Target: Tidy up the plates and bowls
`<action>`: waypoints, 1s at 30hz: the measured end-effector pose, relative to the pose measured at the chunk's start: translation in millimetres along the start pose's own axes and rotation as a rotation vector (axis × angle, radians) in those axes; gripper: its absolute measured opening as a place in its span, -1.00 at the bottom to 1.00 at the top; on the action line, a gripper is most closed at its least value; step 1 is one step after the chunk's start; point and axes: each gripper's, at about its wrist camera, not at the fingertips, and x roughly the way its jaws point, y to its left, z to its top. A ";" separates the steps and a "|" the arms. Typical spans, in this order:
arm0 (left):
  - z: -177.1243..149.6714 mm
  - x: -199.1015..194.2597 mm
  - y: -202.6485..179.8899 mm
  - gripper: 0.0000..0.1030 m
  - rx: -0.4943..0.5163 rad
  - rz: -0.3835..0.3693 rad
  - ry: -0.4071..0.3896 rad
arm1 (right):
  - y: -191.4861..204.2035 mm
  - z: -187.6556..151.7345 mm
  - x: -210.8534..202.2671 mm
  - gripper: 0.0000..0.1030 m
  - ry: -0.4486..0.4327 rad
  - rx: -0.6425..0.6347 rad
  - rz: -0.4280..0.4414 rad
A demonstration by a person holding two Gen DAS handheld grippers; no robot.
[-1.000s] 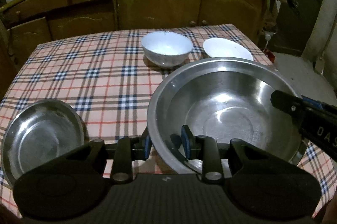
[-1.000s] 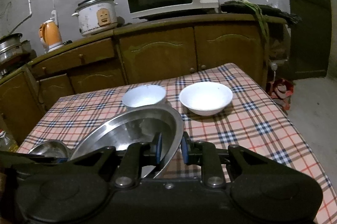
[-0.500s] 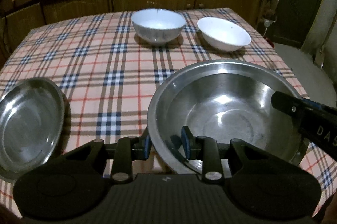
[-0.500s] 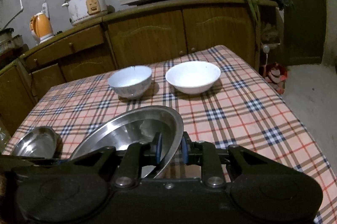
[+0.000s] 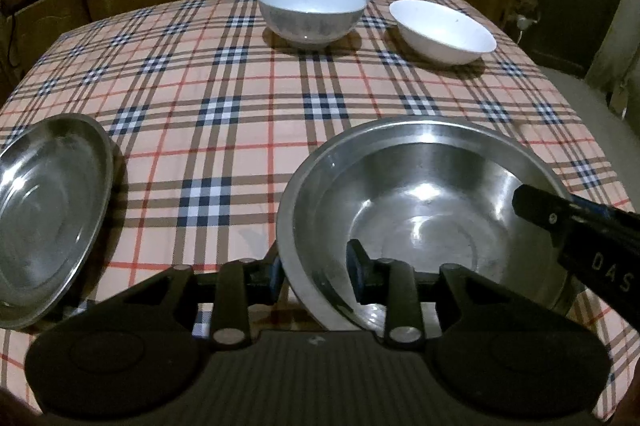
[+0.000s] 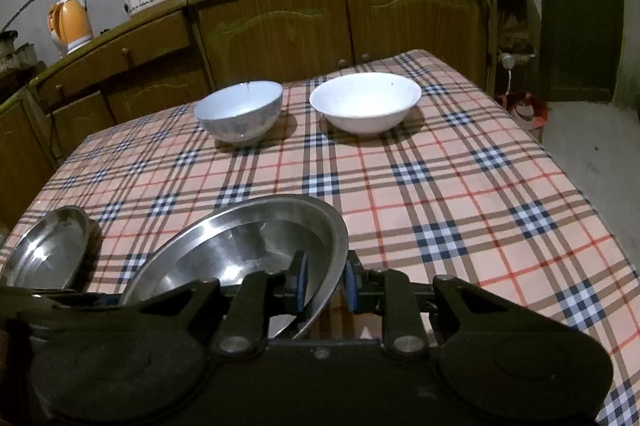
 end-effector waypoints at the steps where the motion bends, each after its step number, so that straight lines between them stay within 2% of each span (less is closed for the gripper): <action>1: -0.6 1.1 0.0 -0.37 0.001 0.001 0.003 | -0.3 -0.9 1.3 -0.50 0.004 0.003 0.000; 30: -4.8 6.1 3.2 -0.26 0.000 -0.022 0.023 | -7.5 -7.9 6.8 -0.50 0.048 0.022 -0.019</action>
